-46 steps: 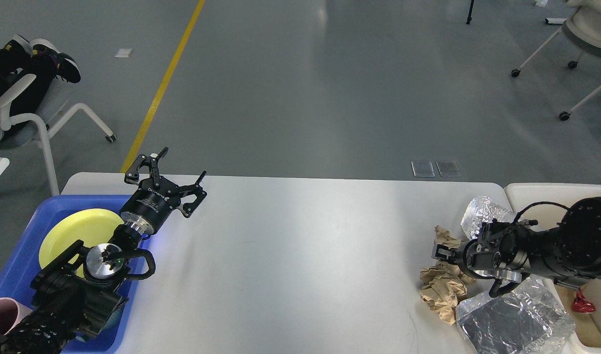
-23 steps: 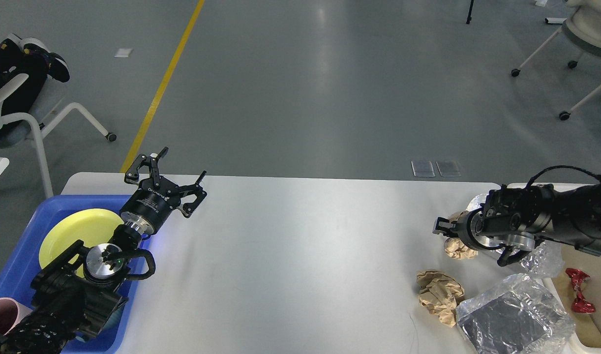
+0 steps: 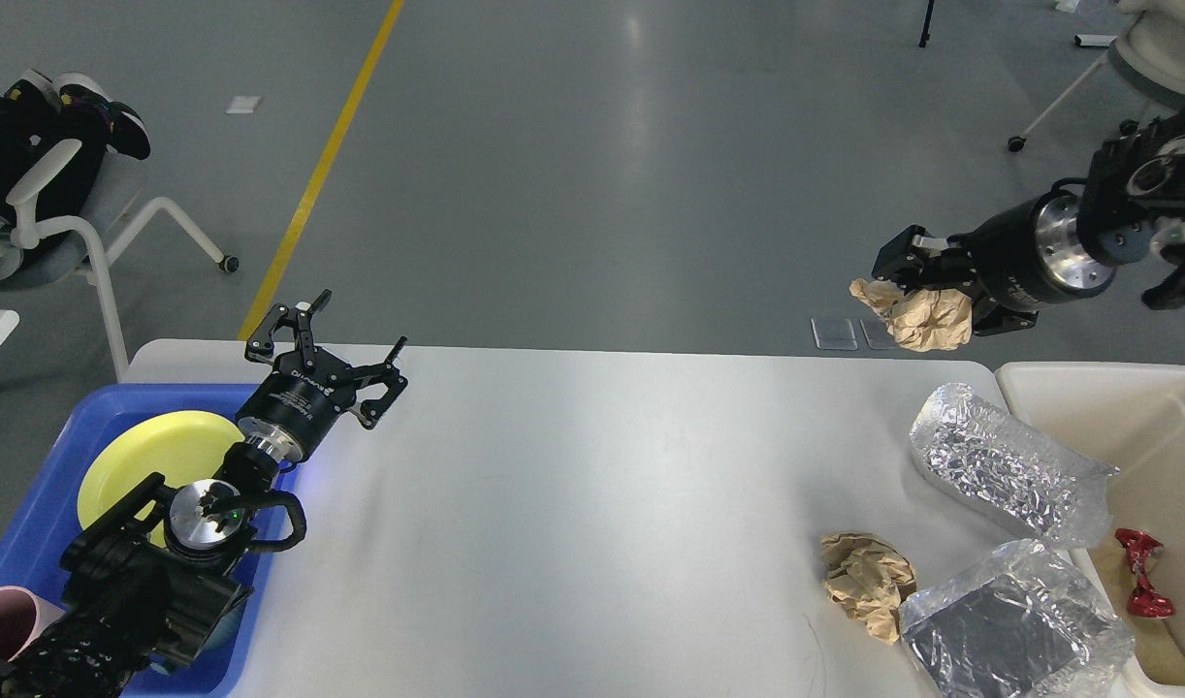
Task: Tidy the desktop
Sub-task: 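Carry the crumpled paper to the white bin and release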
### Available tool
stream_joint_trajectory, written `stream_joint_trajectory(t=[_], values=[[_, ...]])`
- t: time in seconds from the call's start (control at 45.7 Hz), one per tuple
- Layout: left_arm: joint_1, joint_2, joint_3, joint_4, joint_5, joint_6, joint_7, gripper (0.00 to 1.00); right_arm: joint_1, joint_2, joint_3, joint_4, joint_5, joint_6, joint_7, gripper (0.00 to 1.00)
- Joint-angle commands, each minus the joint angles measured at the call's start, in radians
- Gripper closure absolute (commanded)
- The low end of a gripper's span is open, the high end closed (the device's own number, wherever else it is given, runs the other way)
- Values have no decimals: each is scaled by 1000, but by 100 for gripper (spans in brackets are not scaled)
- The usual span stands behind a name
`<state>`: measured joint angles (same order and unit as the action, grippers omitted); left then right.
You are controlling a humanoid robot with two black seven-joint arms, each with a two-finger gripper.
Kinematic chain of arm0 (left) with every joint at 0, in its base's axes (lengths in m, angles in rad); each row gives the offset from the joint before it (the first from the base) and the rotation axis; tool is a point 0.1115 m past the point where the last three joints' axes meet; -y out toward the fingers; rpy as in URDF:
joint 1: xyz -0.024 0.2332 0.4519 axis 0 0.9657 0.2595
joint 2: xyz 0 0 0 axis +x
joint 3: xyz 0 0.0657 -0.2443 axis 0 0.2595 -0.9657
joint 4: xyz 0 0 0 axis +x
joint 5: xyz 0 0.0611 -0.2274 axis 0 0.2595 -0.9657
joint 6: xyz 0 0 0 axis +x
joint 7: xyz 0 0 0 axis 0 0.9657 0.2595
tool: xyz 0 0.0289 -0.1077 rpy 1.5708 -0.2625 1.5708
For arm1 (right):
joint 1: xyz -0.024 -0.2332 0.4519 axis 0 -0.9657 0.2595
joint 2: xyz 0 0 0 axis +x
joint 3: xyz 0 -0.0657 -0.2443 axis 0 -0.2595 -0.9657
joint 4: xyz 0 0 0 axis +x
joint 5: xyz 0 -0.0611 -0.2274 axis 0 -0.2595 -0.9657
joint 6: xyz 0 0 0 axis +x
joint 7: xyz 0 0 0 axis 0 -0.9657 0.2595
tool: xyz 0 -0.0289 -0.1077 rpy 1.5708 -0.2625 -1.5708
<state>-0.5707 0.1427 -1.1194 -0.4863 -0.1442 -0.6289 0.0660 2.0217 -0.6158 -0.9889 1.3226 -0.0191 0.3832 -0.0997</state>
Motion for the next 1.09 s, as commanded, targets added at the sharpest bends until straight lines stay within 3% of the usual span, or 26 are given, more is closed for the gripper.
stream_joint_trajectory(t=[0.0,0.131,0.678,0.7,0.721,0.809,0.853,0.94,1.071], values=[[0,0,0,0,0,0,0,4,63,-67,1,-8,-1,33,0,100],[0,0,0,0,0,0,0,4,3,-76,-14,-121,4,11,-8,100],[0,0,1,0,0,0,0,4,-886,-38,42,-828,18,-351,-11,100],[0,0,0,0,0,0,0,4,-917,-27,56,-850,18,-363,-11,96],[0,0,0,0,0,0,0,4,-946,-15,71,-871,18,-371,-11,87],[0,0,0,0,0,0,0,4,-1047,8,134,-965,18,-385,-11,32],[0,0,0,0,0,0,0,4,-1084,24,159,-1005,18,-386,-9,17],[0,0,0,0,0,0,0,4,-1127,51,177,-1030,18,-386,-9,7],[0,0,0,0,0,0,0,4,-1141,61,179,-1023,18,-385,-9,0]])
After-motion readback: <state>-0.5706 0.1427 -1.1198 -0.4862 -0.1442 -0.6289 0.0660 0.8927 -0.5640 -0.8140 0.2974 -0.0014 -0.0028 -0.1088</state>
